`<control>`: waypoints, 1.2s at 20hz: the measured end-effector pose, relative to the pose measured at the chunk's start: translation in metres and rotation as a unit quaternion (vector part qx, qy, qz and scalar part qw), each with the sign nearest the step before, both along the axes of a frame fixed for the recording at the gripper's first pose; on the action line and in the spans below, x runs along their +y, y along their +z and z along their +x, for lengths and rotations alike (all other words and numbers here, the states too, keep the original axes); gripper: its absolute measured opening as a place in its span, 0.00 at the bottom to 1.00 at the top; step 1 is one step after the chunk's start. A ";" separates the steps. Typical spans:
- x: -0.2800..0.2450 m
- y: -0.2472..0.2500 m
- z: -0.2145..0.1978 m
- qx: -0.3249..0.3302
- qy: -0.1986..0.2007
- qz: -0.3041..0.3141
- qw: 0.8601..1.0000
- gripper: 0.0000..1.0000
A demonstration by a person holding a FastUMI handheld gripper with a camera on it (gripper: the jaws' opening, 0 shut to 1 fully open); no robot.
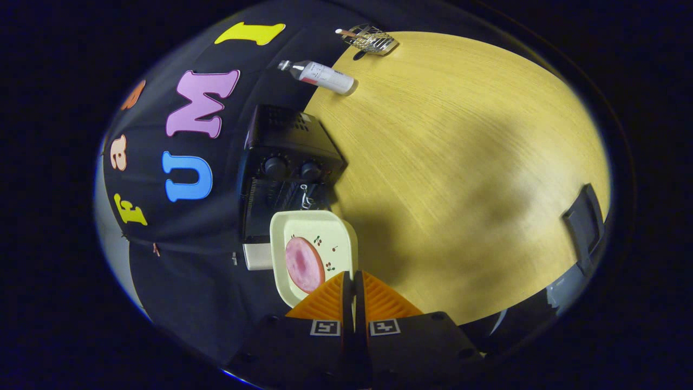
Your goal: Open the toaster oven, put the food inside, and close the toaster oven door.
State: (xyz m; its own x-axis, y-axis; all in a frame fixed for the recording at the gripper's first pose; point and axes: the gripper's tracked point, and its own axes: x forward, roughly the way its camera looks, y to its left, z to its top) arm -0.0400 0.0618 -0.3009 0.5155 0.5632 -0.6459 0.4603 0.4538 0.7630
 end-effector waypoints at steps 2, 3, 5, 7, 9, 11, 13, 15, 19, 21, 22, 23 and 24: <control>0.025 0.004 0.015 0.001 -0.020 -0.004 1.000 0.05; 0.036 0.004 0.021 0.003 -0.030 -0.007 1.000 0.05; 0.055 0.005 0.034 0.016 -0.057 -0.010 0.998 0.05; 0.068 0.003 0.049 0.034 -0.091 -0.010 0.995 0.05; 0.077 -0.002 0.062 0.050 -0.120 -0.023 0.991 0.05; 0.090 -0.003 0.076 0.067 -0.145 -0.026 0.987 0.05; 0.105 -0.003 0.096 0.078 -0.172 -0.021 0.982 0.06; 0.116 -0.006 0.110 0.090 -0.199 -0.021 0.976 0.05; 0.134 -0.017 0.133 0.119 -0.267 -0.023 0.956 0.05; 0.146 -0.021 0.144 0.132 -0.296 -0.016 0.946 0.06; 0.151 -0.022 0.150 0.135 -0.304 -0.014 0.943 0.05; 0.156 -0.023 0.155 0.135 -0.310 -0.015 0.941 0.05; 0.161 -0.023 0.161 0.134 -0.313 -0.016 0.940 0.06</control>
